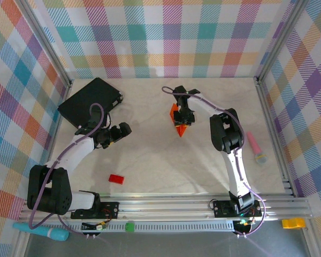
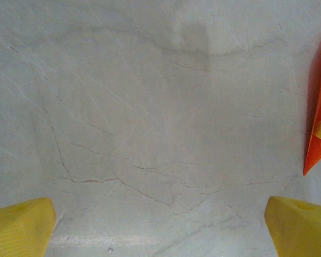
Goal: Fold a paper plane with a square sheet of paper (pick it up from the middle)
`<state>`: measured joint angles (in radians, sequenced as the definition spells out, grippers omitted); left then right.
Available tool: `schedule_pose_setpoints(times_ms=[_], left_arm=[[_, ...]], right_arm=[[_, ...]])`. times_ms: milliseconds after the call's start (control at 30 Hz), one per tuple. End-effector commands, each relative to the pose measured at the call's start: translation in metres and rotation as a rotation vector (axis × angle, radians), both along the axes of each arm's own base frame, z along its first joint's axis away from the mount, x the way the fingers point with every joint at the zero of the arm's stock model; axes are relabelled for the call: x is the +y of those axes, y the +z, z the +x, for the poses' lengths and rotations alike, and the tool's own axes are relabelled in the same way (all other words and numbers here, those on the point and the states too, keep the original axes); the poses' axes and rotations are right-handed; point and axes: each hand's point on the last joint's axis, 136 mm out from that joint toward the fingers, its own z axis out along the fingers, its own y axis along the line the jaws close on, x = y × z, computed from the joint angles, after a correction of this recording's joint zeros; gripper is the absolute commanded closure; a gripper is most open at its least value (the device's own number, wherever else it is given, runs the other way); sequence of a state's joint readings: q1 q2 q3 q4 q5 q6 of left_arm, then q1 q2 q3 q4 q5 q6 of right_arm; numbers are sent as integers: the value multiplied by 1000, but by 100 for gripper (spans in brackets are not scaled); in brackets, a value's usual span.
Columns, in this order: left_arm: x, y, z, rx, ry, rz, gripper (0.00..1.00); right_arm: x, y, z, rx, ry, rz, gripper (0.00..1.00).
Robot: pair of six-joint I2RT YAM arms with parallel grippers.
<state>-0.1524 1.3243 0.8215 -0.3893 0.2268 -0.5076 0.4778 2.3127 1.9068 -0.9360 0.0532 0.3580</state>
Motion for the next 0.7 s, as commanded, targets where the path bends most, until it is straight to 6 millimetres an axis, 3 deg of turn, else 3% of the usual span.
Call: schedule_pose_setpoints(times_ms=[0, 367, 667], left_arm=[[2, 1, 5, -9, 0, -12, 0], [1, -1, 5, -1, -3, -15, 0], [1, 0, 6, -1, -3, -15, 0]], right_arm=[[-4, -11, -3, 13, -8, -53, 62], [-23, -39, -3, 15, -40, -170, 48], [-32, -43, 6, -4, -60, -199, 47]])
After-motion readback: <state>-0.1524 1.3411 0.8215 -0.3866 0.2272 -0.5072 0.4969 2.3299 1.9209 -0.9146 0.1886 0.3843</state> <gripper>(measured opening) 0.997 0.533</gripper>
